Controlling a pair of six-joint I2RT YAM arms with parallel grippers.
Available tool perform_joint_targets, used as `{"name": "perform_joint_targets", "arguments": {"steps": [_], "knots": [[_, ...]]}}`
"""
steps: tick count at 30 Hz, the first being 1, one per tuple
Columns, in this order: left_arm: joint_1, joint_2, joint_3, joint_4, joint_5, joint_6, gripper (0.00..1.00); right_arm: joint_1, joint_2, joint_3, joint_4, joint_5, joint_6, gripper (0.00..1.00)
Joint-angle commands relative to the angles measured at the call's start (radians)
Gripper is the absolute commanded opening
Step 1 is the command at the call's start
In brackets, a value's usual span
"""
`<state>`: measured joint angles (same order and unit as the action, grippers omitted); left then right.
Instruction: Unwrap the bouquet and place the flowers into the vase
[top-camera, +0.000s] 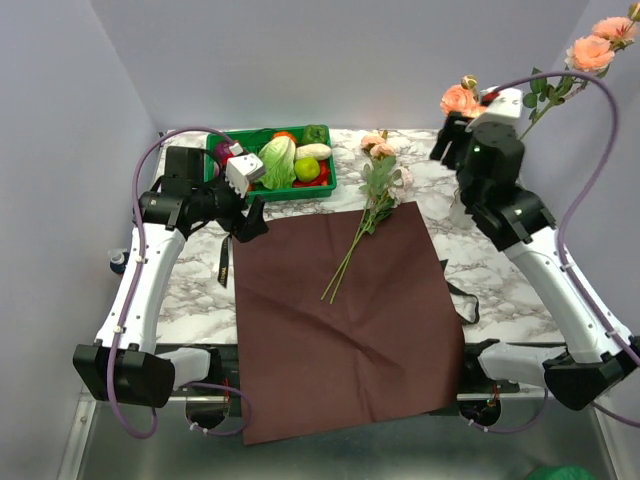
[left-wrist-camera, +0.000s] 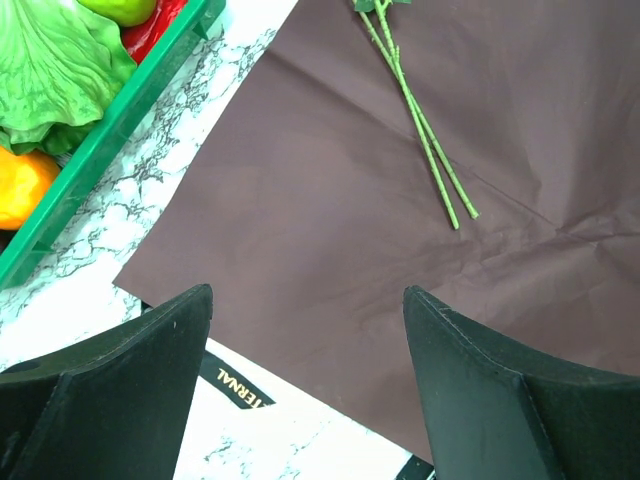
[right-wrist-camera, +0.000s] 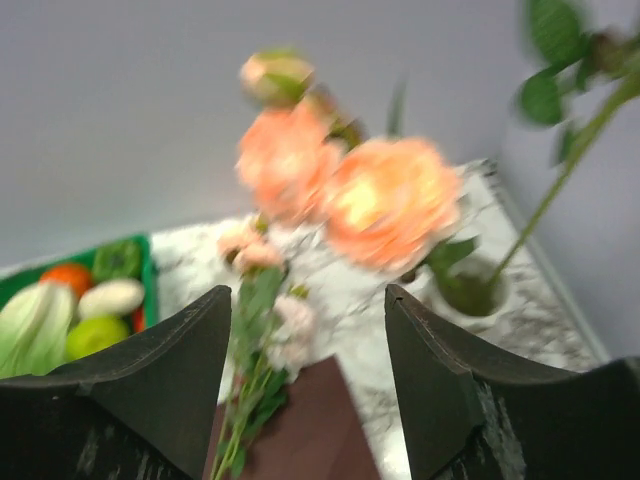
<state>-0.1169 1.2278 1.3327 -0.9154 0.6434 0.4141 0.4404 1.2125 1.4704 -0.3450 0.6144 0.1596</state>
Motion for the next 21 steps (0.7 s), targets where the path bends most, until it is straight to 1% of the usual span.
{"name": "perform_joint_targets", "arguments": {"steps": [1, 6, 10, 11, 12, 18, 21], "knots": [[0.006, -0.031, -0.001, -0.008, 0.022, -0.02, 0.86, 0.095, 0.024, -0.09, -0.117, -0.047, 0.098, 0.7], [0.006, -0.059, -0.02, 0.003, -0.007, -0.02, 0.86, 0.162, 0.108, -0.13, -0.14, -0.126, 0.207, 0.68], [0.006, -0.067, -0.032, 0.006, -0.019, -0.021, 0.86, 0.205, 0.234, -0.136, -0.152, -0.182, 0.265, 0.64], [0.006, -0.065, -0.035, 0.007, -0.014, -0.021, 0.86, 0.213, 0.295, -0.131, -0.16, -0.197, 0.3, 0.62], [0.006, -0.067, -0.035, 0.012, -0.014, -0.023, 0.86, 0.215, 0.324, -0.13, -0.16, -0.214, 0.314, 0.6], [0.005, -0.062, -0.041, 0.016, -0.021, -0.014, 0.86, 0.216, 0.528, -0.101, -0.184, -0.278, 0.434, 0.57], [0.006, -0.063, -0.052, 0.019, -0.024, 0.0, 0.86, 0.216, 0.584, -0.09, -0.193, -0.28, 0.48, 0.56]]}}
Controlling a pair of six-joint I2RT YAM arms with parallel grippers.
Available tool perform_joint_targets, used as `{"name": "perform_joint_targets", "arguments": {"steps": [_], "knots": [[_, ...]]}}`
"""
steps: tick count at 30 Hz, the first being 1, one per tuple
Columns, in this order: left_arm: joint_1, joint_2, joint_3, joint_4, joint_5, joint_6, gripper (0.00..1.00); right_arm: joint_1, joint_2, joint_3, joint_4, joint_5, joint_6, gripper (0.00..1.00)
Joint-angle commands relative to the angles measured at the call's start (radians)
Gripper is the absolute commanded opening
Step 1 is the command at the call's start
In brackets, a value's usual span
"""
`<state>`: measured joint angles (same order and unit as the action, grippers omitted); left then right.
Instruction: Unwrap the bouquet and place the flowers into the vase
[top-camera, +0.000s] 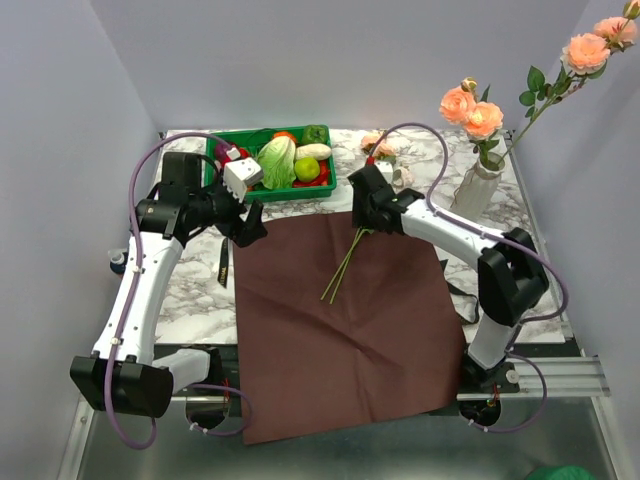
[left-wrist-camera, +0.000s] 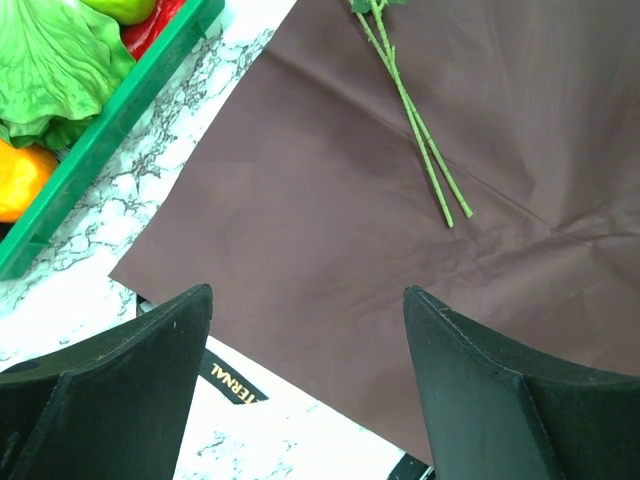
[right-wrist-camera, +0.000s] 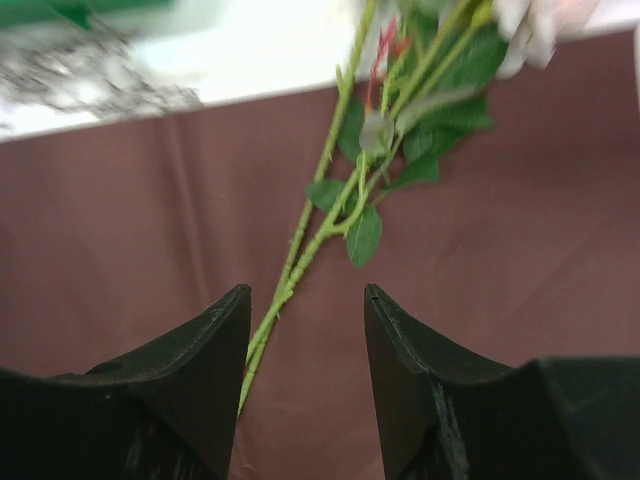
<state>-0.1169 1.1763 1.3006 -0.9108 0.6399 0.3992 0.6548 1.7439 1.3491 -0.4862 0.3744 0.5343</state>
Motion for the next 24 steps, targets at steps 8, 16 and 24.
{"name": "perform_joint_targets", "arguments": {"steps": [8, 16, 24], "knots": [[0.006, -0.007, -0.055, 0.032, -0.022, 0.035, 0.86, 0.0, 0.199, 0.096, -0.072, 0.003, 0.206, 0.55], [0.013, 0.0, -0.078, 0.044, -0.026, 0.059, 0.86, -0.017, 0.256, 0.114, -0.109, 0.054, 0.302, 0.53], [0.028, 0.019, -0.08, 0.043, -0.022, 0.072, 0.86, -0.041, 0.282, 0.12, -0.141, 0.087, 0.362, 0.47]]}}
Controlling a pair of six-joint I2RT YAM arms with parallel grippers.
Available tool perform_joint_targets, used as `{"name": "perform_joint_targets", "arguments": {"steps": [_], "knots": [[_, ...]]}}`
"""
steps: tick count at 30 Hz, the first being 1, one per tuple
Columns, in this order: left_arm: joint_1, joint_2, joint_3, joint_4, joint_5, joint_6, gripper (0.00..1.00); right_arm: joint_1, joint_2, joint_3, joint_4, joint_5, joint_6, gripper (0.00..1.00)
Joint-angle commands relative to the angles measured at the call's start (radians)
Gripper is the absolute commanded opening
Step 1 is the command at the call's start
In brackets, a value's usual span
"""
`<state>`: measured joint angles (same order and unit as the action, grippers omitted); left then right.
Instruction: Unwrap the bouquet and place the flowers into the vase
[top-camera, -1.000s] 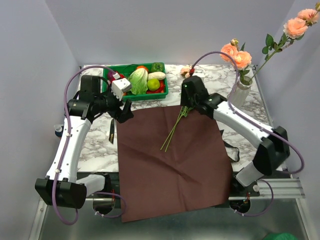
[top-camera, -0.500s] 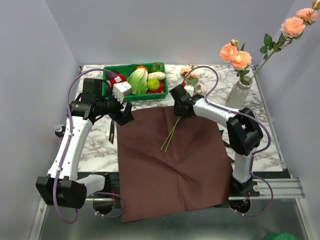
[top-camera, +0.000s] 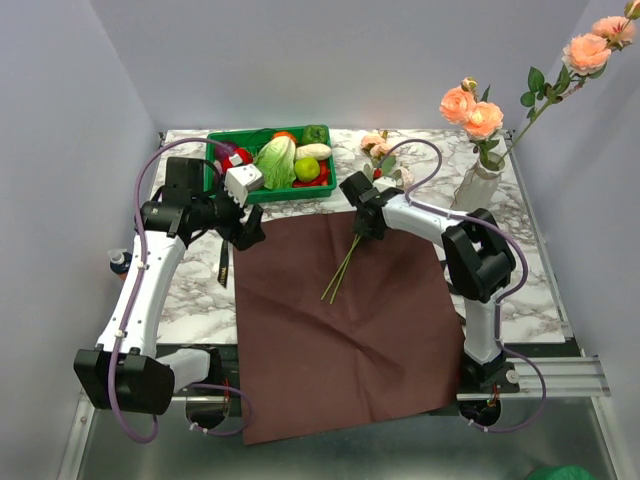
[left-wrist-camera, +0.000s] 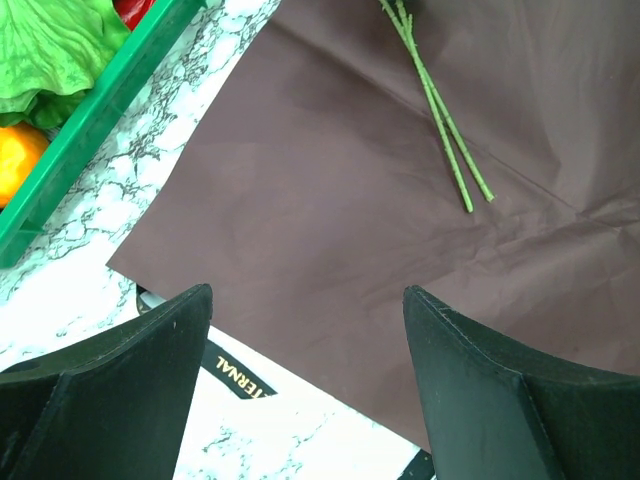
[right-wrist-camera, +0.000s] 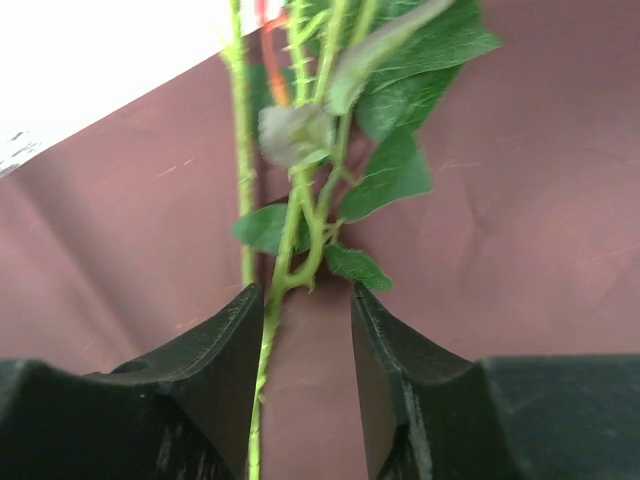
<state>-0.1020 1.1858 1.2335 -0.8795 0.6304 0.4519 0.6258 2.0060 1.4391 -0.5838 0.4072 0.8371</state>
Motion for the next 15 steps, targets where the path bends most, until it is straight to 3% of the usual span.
{"name": "perform_joint_targets", "arguments": {"steps": [1, 15], "knots": [[0.013, 0.012, -0.012, 0.01, -0.011, 0.022, 0.86, -0.012, 0.022, 0.029, -0.045, 0.058, 0.06, 0.47], [0.022, 0.031, 0.004, 0.005, -0.008, 0.027, 0.86, -0.024, 0.128, 0.151, -0.102, 0.059, 0.059, 0.45]]}}
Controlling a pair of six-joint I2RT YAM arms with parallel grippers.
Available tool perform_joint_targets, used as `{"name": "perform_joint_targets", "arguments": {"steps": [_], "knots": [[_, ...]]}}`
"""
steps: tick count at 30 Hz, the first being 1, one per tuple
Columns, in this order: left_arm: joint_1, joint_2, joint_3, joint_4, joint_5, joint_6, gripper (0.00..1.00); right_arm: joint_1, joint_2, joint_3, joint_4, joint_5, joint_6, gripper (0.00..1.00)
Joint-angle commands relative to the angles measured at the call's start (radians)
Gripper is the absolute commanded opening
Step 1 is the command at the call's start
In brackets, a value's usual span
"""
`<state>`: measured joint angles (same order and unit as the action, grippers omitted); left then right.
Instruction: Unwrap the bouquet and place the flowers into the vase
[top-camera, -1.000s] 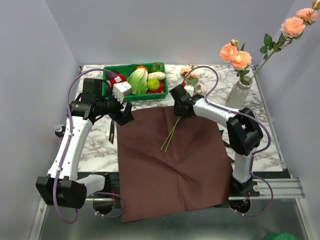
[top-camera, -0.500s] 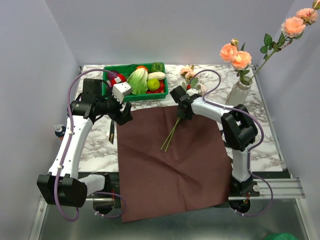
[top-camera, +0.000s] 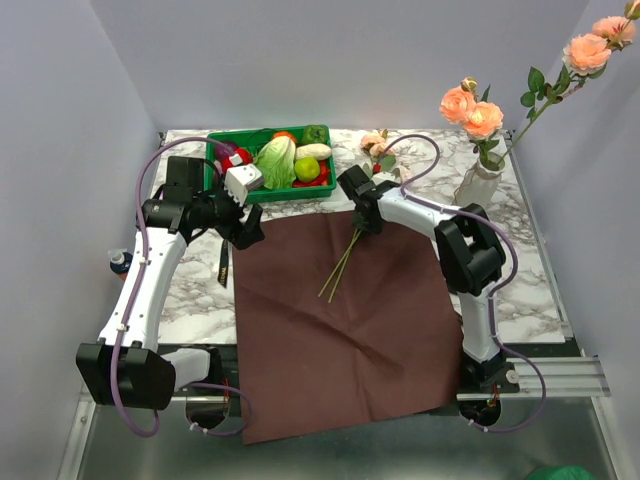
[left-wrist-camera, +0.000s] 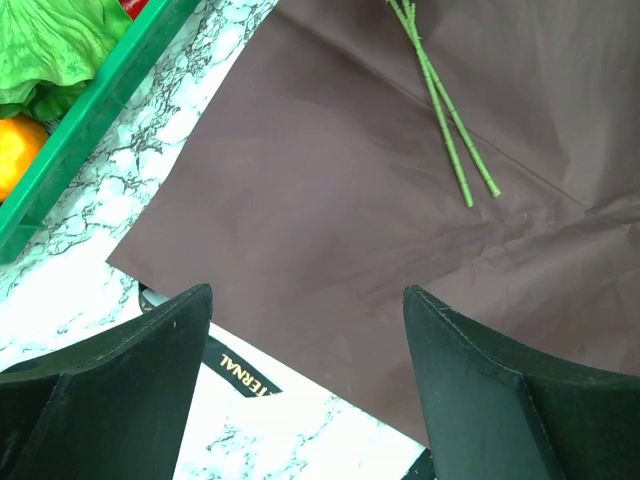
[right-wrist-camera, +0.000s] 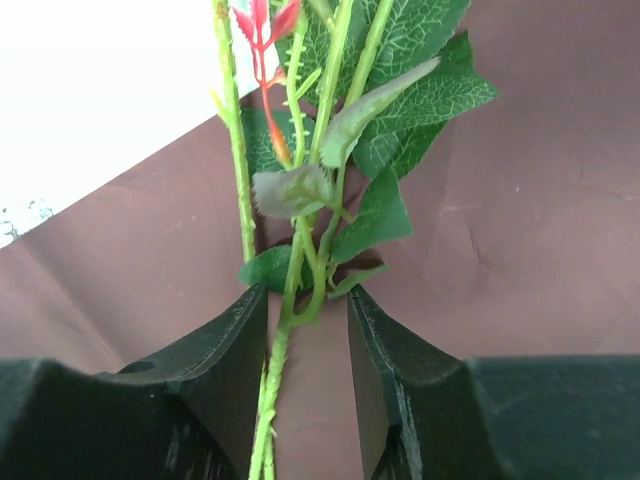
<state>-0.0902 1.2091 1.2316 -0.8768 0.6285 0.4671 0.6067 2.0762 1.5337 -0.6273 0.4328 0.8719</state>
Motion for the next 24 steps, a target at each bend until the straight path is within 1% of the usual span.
{"name": "perform_joint_targets", "arguments": {"steps": [1, 8, 11, 12, 15, 19, 24], "knots": [[0.012, 0.006, 0.008, 0.002, -0.006, 0.013, 0.86, -0.005, 0.062, 0.071, -0.067, 0.034, 0.026, 0.45], [0.017, 0.006, 0.003, -0.002, -0.003, 0.019, 0.86, -0.004, 0.062, 0.026, -0.066, 0.043, 0.035, 0.43], [0.018, 0.003, 0.003, -0.005, -0.004, 0.022, 0.86, -0.004, 0.053, 0.013, -0.064, 0.041, 0.041, 0.34], [0.018, 0.003, 0.003, -0.007, -0.004, 0.022, 0.86, -0.005, 0.045, 0.008, -0.061, 0.044, 0.044, 0.27], [0.018, -0.003, 0.005, -0.011, -0.003, 0.022, 0.86, -0.004, -0.005, -0.012, -0.045, 0.061, 0.036, 0.16], [0.018, -0.006, 0.008, -0.017, 0.002, 0.018, 0.86, -0.004, -0.088, -0.012, -0.038, 0.092, 0.015, 0.07], [0.018, -0.011, 0.023, -0.028, 0.011, 0.01, 0.86, 0.011, -0.234, -0.033, 0.018, 0.135, -0.056, 0.02]]}}
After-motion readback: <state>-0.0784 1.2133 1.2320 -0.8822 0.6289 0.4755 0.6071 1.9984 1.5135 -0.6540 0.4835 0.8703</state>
